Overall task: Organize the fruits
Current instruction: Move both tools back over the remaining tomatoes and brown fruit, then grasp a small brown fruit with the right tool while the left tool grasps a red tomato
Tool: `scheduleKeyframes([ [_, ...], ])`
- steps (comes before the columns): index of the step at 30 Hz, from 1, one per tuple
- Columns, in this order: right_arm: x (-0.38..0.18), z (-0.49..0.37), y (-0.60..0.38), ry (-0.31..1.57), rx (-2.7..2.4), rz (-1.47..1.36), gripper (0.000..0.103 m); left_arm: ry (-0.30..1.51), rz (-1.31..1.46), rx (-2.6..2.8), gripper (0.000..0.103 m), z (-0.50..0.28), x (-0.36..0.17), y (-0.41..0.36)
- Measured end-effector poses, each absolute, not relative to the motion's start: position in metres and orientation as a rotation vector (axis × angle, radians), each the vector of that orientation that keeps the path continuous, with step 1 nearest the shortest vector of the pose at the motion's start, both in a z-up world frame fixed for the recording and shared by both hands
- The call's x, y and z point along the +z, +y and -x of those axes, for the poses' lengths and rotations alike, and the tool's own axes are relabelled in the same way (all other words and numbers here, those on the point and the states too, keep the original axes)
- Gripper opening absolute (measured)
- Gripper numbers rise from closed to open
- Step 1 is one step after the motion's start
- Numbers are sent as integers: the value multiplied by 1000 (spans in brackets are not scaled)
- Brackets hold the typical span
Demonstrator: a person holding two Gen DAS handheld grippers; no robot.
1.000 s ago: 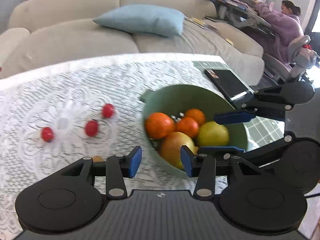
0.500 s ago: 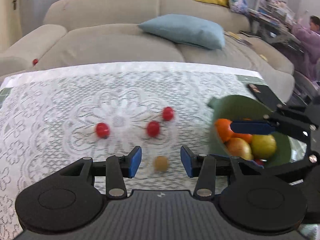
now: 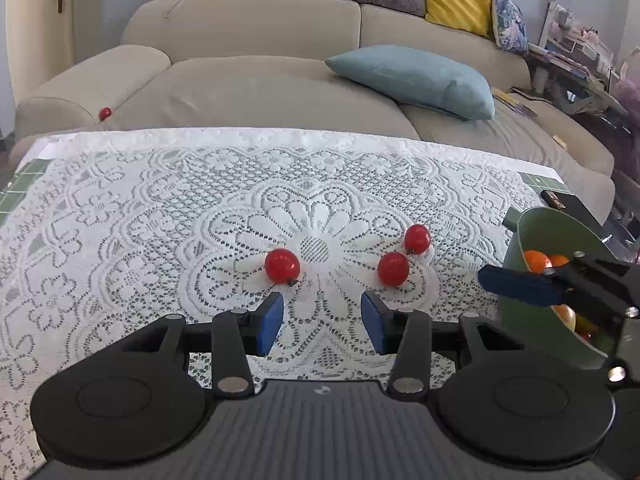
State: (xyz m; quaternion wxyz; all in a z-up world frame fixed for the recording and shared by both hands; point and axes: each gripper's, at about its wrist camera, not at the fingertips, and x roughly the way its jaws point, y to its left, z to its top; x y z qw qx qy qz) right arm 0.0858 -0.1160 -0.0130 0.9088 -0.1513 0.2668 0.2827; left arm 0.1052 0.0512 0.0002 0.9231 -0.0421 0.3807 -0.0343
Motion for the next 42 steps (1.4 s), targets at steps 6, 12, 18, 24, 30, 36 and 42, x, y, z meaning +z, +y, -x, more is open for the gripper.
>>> scheduleKeyframes([
  [6,-40,-95,-108,604,559,329,38,752,67,-70,52,-101,-18,58],
  [12,-56,-107,-112,665,529,279,36,760,139,-77,50,-106,-36,71],
  [18,-64,-113,-112,688,528,264,31,731,98,-90,50,-104,-35,64],
  [24,-67,-113,-110,706,523,263,21,712,108,-94,50,-110,-39,65],
  [30,-61,-122,-109,697,532,216,21,705,58,-27,49,-126,-44,62],
  [36,-58,-143,-103,709,517,185,21,715,-6,-2,48,-143,-49,54],
  [42,-59,-143,-103,709,522,181,21,713,-1,19,48,-157,-56,51],
])
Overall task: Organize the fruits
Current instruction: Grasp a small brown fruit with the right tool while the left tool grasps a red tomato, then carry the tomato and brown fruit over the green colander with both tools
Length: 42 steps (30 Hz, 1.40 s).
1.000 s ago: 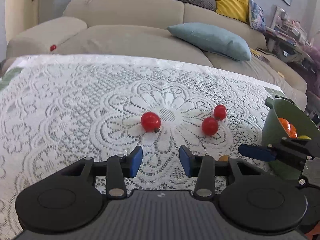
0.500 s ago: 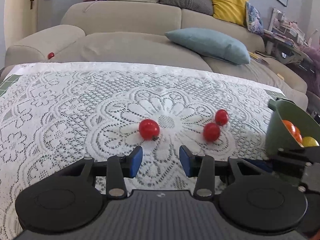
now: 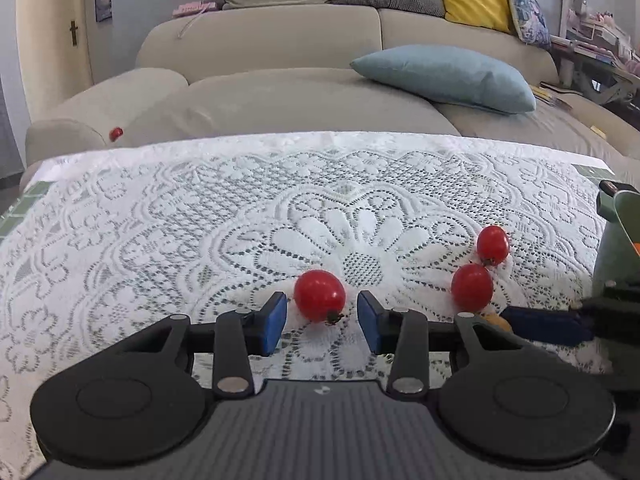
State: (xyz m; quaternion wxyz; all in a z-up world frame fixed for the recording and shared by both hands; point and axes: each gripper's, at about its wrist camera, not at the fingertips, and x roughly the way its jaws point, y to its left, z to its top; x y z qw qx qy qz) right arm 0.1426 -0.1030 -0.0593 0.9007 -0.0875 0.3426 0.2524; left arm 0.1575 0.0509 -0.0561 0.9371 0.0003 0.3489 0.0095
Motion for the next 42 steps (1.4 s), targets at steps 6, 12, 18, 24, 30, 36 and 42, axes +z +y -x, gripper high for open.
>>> scheduleKeyframes([
  [6,-60,-141,-106,715,519,171,21,695,14,24,43,-163,-56,48],
  [12,-62,-139,-106,720,521,176,21,715,-3,60,34,-167,-63,49],
  [18,-62,-139,-105,721,521,177,21,709,21,49,32,-163,-63,54],
  [24,-61,-137,-107,713,522,176,21,696,25,34,32,-155,-56,54],
  [30,-57,-132,-110,700,537,172,21,685,45,7,32,-137,-41,51],
  [36,-48,-124,-113,673,549,159,21,697,17,-16,32,-118,-29,41],
  [42,-33,-114,-124,623,547,129,21,703,50,-44,32,-102,-18,36],
])
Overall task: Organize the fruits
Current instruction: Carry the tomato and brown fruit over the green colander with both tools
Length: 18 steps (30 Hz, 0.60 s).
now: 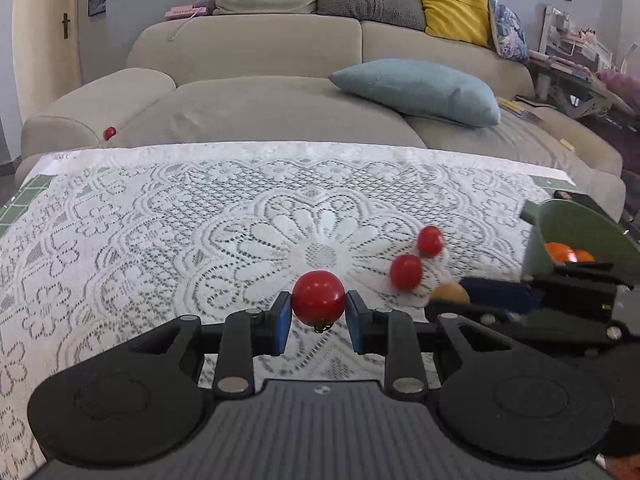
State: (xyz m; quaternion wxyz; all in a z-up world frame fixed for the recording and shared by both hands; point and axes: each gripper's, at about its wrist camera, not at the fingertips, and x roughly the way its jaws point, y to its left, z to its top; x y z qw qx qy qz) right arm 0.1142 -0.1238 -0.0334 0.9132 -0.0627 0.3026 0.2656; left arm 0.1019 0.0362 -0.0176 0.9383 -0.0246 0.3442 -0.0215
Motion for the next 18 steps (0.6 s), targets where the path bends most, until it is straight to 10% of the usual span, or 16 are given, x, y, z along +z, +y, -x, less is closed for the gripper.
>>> scheduleKeyframes([
  [18,16,-86,-189,536,567,63,21,696,31,-151,32,-65,23,-14],
])
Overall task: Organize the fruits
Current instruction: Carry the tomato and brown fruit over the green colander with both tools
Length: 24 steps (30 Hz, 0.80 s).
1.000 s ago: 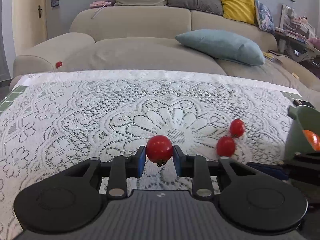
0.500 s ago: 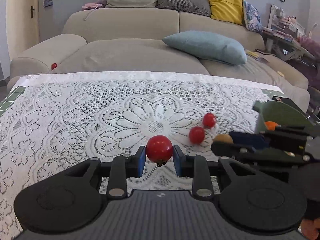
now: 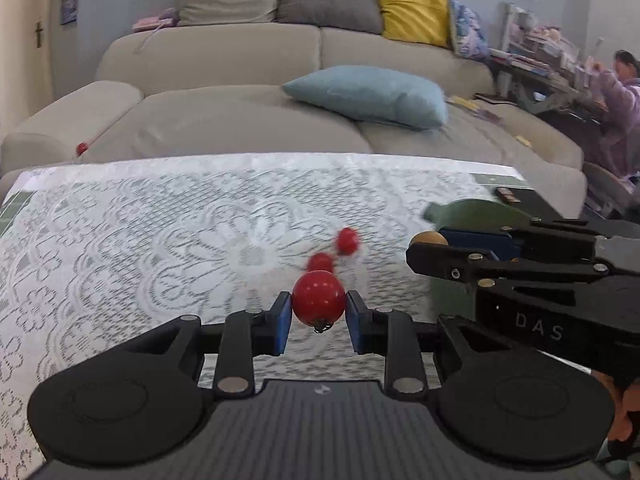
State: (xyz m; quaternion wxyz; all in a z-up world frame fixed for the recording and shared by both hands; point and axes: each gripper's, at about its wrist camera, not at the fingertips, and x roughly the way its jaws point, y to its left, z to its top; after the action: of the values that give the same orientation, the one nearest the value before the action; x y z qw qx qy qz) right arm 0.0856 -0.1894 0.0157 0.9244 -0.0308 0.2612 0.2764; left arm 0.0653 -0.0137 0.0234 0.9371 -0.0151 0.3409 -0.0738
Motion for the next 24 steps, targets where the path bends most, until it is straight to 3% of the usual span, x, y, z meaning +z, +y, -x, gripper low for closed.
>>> scheduleKeyframes([
  [24,12,-80,-299,714,473,203,21,774,-96,-468,32,-80,22,-135],
])
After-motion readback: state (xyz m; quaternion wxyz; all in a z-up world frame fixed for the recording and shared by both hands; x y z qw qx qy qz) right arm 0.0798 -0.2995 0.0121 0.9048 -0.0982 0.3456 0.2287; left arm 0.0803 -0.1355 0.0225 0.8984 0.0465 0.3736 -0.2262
